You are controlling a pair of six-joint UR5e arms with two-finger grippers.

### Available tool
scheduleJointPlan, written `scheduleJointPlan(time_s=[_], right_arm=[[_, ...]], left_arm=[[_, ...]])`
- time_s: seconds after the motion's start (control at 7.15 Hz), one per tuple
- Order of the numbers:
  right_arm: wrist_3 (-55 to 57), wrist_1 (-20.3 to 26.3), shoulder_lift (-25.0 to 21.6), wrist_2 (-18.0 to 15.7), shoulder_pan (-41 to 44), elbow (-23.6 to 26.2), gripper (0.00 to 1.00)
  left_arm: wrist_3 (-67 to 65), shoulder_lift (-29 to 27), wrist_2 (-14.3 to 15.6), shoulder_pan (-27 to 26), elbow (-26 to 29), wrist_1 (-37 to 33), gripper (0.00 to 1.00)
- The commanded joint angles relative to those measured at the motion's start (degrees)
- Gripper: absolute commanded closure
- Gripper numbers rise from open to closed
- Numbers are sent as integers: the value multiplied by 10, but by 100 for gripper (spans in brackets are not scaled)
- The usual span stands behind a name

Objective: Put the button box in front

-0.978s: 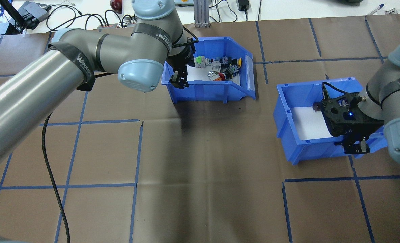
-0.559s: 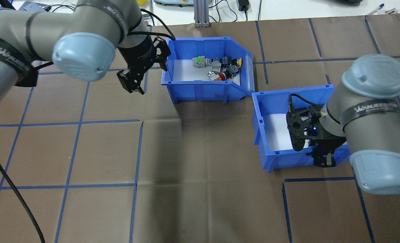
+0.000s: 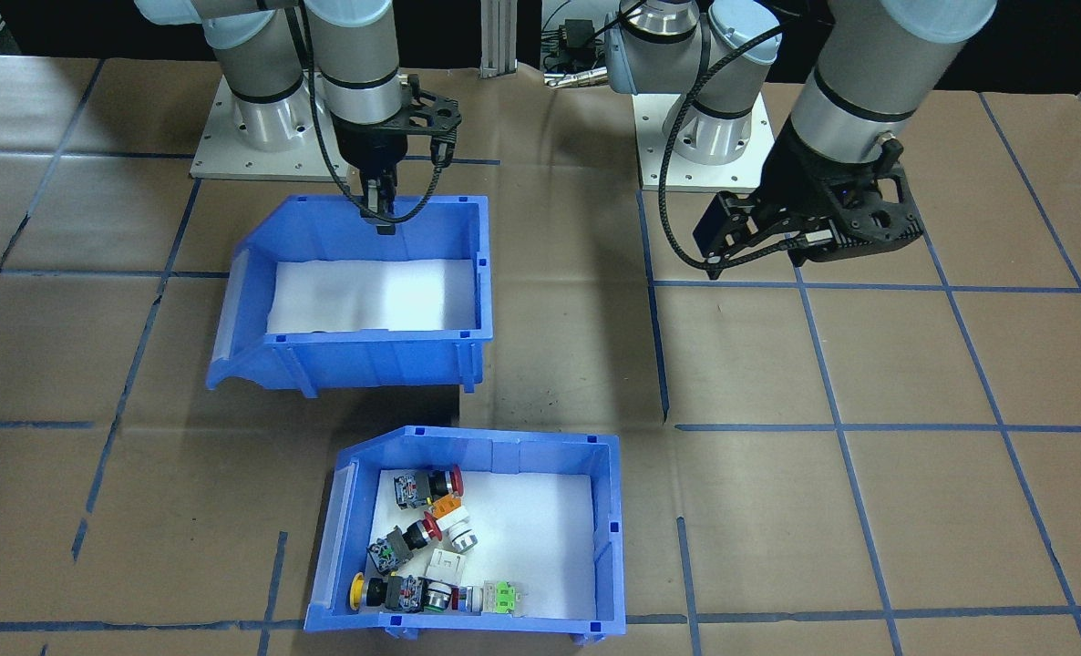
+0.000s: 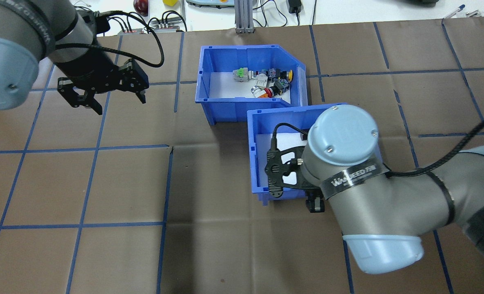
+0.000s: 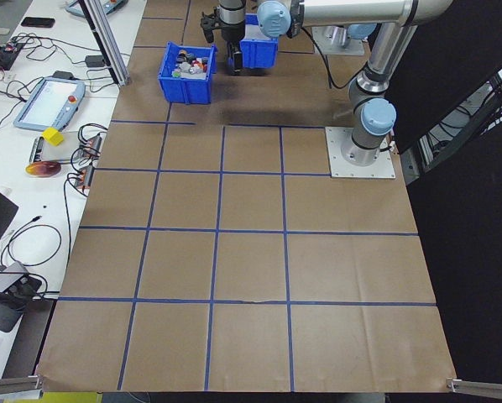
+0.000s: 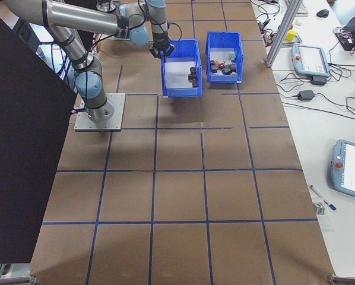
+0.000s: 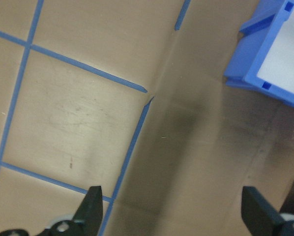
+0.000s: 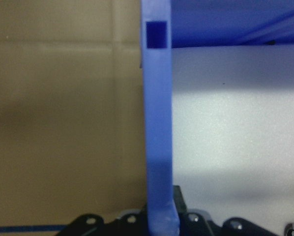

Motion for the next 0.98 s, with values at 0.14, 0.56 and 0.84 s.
scheduleJointPlan(time_s=[0.14, 0.56, 0.84], right_arm=[[71, -57, 58, 2, 77, -1, 91], [103, -56, 61, 4, 87, -1, 90], [112, -54, 62, 5, 87, 0, 47]], left_arm=[[130, 36, 3, 37, -6, 2, 1], [120, 30, 3, 10, -5, 9, 1], [84, 27, 78, -54, -6, 10, 1]])
